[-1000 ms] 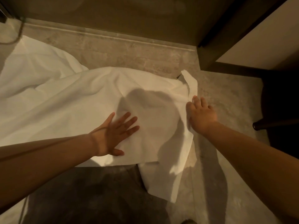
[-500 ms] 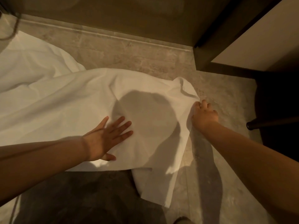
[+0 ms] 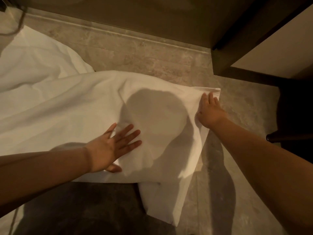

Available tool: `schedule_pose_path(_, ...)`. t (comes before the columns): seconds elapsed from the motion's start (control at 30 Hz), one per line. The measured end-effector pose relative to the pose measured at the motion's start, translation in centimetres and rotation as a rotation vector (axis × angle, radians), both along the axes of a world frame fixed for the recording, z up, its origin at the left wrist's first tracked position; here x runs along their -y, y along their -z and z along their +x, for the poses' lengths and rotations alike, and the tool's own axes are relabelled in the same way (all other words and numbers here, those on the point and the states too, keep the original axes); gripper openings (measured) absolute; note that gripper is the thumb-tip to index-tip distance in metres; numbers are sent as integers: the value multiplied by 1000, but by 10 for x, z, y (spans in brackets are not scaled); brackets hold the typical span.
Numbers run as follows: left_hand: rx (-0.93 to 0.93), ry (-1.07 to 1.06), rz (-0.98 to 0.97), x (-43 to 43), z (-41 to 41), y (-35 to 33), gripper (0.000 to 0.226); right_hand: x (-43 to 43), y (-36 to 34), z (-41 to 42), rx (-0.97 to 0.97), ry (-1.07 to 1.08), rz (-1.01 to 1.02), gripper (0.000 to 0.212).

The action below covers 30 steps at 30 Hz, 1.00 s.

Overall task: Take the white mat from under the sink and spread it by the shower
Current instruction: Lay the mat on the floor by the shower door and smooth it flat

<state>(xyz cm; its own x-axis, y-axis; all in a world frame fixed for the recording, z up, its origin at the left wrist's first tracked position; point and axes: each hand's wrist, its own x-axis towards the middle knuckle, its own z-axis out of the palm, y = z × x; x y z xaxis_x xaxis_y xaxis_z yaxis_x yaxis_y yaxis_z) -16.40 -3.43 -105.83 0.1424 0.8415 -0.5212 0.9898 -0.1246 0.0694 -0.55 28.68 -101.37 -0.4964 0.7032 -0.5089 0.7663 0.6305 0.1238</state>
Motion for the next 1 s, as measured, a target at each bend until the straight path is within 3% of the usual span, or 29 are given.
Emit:
schedule_pose_path(0.13, 44, 19, 31, 4, -1, 5, 103, -6, 10, 1, -92, 58, -93, 73)
schedule_pose_path(0.4, 97, 13, 91, 20, -3, 7, 109, -8, 2, -8, -77, 48, -4, 78)
schedule_pose_path(0.5, 6, 22, 149, 22, -7, -7, 114, 25, -1, -14, -289, 162, 41, 73)
schedule_pose_path(0.6, 17, -95, 209, 32, -11, -12, 107, 81, 7, -4, -478, 148, -29, 82)
schedule_pose_path(0.77, -30, -183, 162, 49, -18, -11, 98, 134, 32, 14, -192, 83, -209, 97)
schedule_pose_path(1.0, -33, -176, 133, 59, -12, 2, 101, 104, 35, 20, -160, -20, -226, 104)
